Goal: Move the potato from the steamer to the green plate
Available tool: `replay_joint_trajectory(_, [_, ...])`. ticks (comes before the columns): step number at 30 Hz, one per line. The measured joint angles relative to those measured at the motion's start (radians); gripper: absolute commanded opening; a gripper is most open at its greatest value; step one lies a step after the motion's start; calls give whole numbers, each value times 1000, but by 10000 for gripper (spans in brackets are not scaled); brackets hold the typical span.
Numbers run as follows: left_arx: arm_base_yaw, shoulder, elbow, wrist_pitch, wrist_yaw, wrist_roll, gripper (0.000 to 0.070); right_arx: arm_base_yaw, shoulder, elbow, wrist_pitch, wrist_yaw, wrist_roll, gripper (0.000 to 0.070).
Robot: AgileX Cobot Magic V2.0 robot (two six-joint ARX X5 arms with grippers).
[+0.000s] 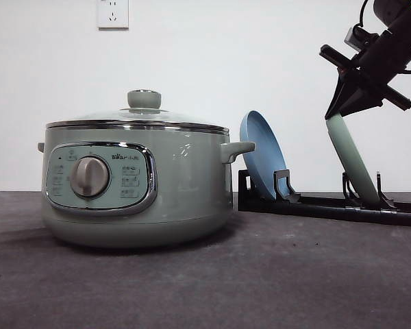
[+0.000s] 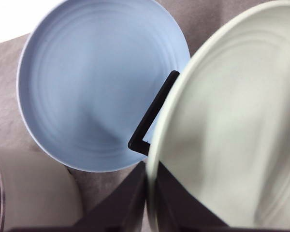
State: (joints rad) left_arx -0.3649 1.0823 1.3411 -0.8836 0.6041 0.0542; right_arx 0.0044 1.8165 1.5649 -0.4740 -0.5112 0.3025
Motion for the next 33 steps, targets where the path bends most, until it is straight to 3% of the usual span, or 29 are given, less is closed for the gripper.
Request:
replay_joint_trajectory(11, [0, 3, 0, -4, 0, 1, 700, 9, -231, 46, -52, -96, 4, 1])
replay_joint_trajectory(18, [0, 3, 0, -3, 0, 1, 700, 57, -419, 49, -220, -72, -82, 1])
replay_joint_trajectory(26, [0, 3, 0, -5, 0, 1, 700, 255, -568, 48, -486, 184, -263, 1])
replay_joint_trajectory(33, [0, 3, 0, -15, 0, 1, 700, 527, -645, -34, -642, 457, -307, 1])
